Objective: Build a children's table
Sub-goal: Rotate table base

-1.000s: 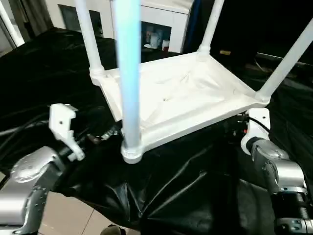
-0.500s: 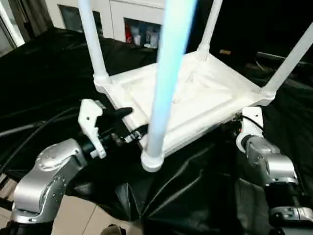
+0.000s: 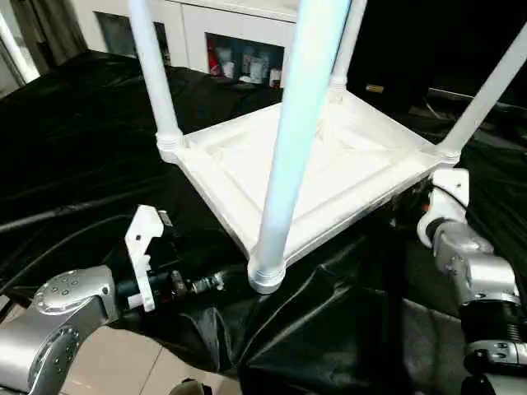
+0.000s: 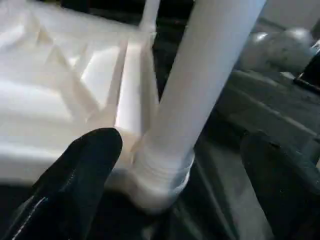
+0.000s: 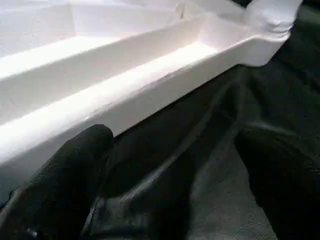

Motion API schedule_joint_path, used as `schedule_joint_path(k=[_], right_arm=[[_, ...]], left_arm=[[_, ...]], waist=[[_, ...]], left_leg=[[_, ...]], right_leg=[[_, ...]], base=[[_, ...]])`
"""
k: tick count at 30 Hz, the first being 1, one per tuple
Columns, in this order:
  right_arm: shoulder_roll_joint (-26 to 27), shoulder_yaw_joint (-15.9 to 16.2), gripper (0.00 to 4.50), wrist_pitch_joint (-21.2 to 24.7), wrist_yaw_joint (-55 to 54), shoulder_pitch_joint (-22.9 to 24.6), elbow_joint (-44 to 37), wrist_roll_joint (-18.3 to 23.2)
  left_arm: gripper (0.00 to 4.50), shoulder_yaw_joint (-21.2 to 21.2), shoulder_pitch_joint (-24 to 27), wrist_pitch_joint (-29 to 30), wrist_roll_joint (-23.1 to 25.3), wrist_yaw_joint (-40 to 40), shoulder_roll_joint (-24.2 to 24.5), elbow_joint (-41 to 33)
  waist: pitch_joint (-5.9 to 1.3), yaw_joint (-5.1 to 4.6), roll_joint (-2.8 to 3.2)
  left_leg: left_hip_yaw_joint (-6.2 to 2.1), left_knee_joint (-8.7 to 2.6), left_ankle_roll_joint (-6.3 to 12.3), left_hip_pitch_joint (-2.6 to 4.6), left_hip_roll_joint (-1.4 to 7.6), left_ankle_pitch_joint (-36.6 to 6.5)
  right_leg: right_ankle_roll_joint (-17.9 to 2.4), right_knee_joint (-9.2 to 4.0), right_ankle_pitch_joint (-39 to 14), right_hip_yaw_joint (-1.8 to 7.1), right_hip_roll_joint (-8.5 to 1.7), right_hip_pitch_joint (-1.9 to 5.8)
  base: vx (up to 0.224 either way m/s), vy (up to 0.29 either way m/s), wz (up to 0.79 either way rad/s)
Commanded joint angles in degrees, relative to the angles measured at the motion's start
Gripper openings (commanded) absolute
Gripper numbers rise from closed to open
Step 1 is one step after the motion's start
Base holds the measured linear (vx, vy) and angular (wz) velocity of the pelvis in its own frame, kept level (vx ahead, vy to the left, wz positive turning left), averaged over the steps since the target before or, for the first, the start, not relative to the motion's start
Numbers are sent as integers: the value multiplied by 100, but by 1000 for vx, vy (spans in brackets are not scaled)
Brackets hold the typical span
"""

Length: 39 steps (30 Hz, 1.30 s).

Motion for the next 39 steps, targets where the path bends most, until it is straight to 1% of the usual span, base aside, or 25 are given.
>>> schedule_joint_path(k=[1, 4, 5, 7, 9, 10, 12, 13, 14, 15, 17, 18, 19, 20, 21, 22, 23, 25, 26, 28, 31, 33, 35, 37, 39], right_arm=[[29, 117, 450, -134, 94, -183, 171, -75], [100, 270, 450, -288, 179, -347, 533, -161], [124, 344, 450, -382, 163, -435, 772, -242], [184, 440, 450, -585, 119, -629, 1272, -368], [232, 492, 450, -706, 101, -765, 1609, -447], [285, 515, 450, -786, 102, -847, 1815, -480], [315, 530, 450, -840, 107, -896, 1942, -494], [315, 530, 450, -840, 107, -896, 1942, -494], [375, 580, 450, -890, 133, -957, 2094, -522], [558, 653, 450, -1030, 216, -1113, 2368, -520], [710, 680, 450, -1184, 254, -1265, 2584, -515], [784, 701, 450, -1228, 274, -1327, 2633, -513], [865, 728, 450, -1291, 290, -1398, 2695, -528], [991, 767, 450, -1405, 342, -1513, 2813, -550], [994, 767, 450, -1408, 343, -1515, 2815, -550], [1055, 795, 450, -1449, 372, -1562, 2853, -562], [1144, 832, 450, -1512, 404, -1638, 2928, -588], [1244, 863, 450, -1589, 431, -1738, 3042, -622], [1344, 898, 450, -1659, 484, -1827, 3136, -658], [1458, 941, 450, -1713, 537, -1900, 3195, -697], [1555, 946, 450, -1755, 576, -1947, 3257, -717], [1567, 948, 450, -1765, 560, -1954, 3271, -720], [1603, 952, 450, -1796, 516, -1972, 3320, -731], [1604, 895, 450, -1868, 393, -2016, 3433, -758], [1593, 864, 450, -1892, 351, -2031, 3469, -763]], left_arm=[[445, -187, -265, -124, 30, 236, -215, -84], [445, -329, -657, -158, 97, 565, -614, 74], [445, -432, -772, -163, 105, 575, -723, 119], [445, -618, -937, -131, 66, 503, -874, 163], [445, -706, -1036, -72, -13, 454, -977, 159], [445, -772, -1125, -34, -41, 469, -1074, 171], [445, -812, -1178, -15, -53, 488, -1133, 179], [445, -812, -1178, -15, -53, 488, -1133, 179], [445, -905, -1277, -58, 1, 515, -1228, 208], [445, -1076, -1524, -55, -57, 551, -1474, 234], [445, -1139, -1723, 10, -215, 601, -1667, 265], [445, -1151, -1796, 49, -311, 594, -1734, 249], [445, -1187, -1856, 101, -396, 569, -1781, 204], [445, -1267, -1918, 169, -469, 507, -1826, 109], [445, -1269, -1919, 170, -470, 506, -1826, 107], [445, -1315, -1938, 205, -486, 494, -1846, 57], [445, -1381, -1971, 242, -505, 481, -1886, -1], [445, -1445, -2009, 311, -557, 472, -1954, -49], [445, -1549, -2060, 315, -511, 472, -2025, -40], [445, -1685, -2141, 283, -433, 531, -2141, 11], [445, -1790, -2241, 269, -444, 586, -2303, 79], [445, -1821, -2276, 211, -366, 641, -2351, 137], [445, -1895, -2409, 58, -63, 811, -2455, 421], [445, -1958, -2603, -208, 479, 1087, -2466, 886], [445, -1954, -2659, -234, 609, 1181, -2451, 1008]], waist=[[-399, 7, 6], [-412, 1, -11], [-418, 4, -28], [-432, -23, -49], [-435, -33, -62], [-441, -35, -95], [-442, -21, -77], [-438, -32, -86], [-444, -38, -109], [-445, -36, -94], [-434, -51, -73], [-433, -83, -93], [-448, -96, -111], [-446, -128, -97], [-451, -157, -108], [-460, -171, -114], [-459, -173, -110], [-471, -211, -104], [-474, -210, -80], [-482, -225, -96], [-490, -235, -88], [-492, -231, -78], [-484, -221, -75], [-474, -190, -48], [-471, -180, -55]], left_leg=[[-76, -405, -210, 115, 172, -1429], [-69, -383, -245, 131, 171, -1456], [-73, -373, -254, 94, 163, -1391], [-80, -362, -251, 63, 154, -1339], [-70, -342, -234, 73, 144, -1359], [-62, -332, -202, 74, 145, -1337], [-63, -324, -180, 75, 146, -1320], [-69, -330, -175, 51, 145, -1272], [-69, -331, -165, 52, 148, -1264], [-62, -322, -158, 85, 152, -1323], [-75, -327, -219, 78, 163, -1480], [-100, -338, -250, 27, 156, -1497], [-107, -338, -255, 19, 153, -1488], [-98, -323, -236, 38, 149, -1520], [-98, -316, -228, 32, 149, -1532], [-104, -315, -196, 5, 149, -1462], [-101, -317, -184, 14, 157, -1449], [-89, -294, -132, 8, 151, -1352], [-92, -290, -102, -7, 151, -1262], [-80, -277, -57, -18, 150, -1160], [-68, -265, 46, -18, 157, -1029], [-66, -266, 81, -1, 165, -1053], [-63, -268, 69, 13, 174, -1129], [-62, -270, 3, 41, 179, -1291], [-76, -279, -76, 36, 176, -1362]], right_leg=[[-798, -411, -1585, 237, -274, 245], [-810, -411, -1609, 239, -277, 231], [-801, -409, -1592, 242, -289, 262], [-771, -401, -1666, 233, -308, 274], [-770, -416, -1725, 236, -299, 260], [-785, -412, -1682, 240, -291, 257], [-790, -407, -1714, 240, -296, 258], [-778, -393, -1656, 232, -282, 275], [-776, -392, -1654, 227, -282, 276], [-794, -400, -1706, 227, -284, 238], [-828, -407, -1838, 222, -293, 243], [-813, -395, -1866, 208, -301, 284], [-761, -387, -1883, 199, -306, 290], [-771, -401, -1902, 206, -303, 262], [-796, -400, -1901, 207, -310, 265], [-791, -393, -1844, 204, -310, 294], [-797, -389, -1818, 203, -305, 278], [-898, -370, -1650, 207, -300, 276], [-928, -356, -1510, 207, -296, 286], [-989, -336, -1289, 213, -293, 293], [-1119, -306, -913, 217, -276, 288], [-1178, -304, -881, 216, -274, 288], [-1181, -321, -981, 215, -273, 283], [-1082, -355, -1255, 220, -268, 260], [-978, -363, -1411, 218, -269, 265]], base=[[0, 0, 0], [0, 0, 0], [0, 0, 0], [0, 0, 0], [0, 0, 0], [0, 0, 0], [0, 0, 0], [0, 0, 0], [0, 0, 0], [0, 0, 0], [0, 0, 0], [0, 0, 0], [0, 0, 0], [0, 0, 0], [0, 0, 0], [0, 0, 0], [0, 0, 0], [0, 0, 0], [0, 0, 0], [0, 0, 0], [0, 0, 0], [0, 0, 0], [0, 0, 0], [0, 0, 0], [0, 0, 0]])
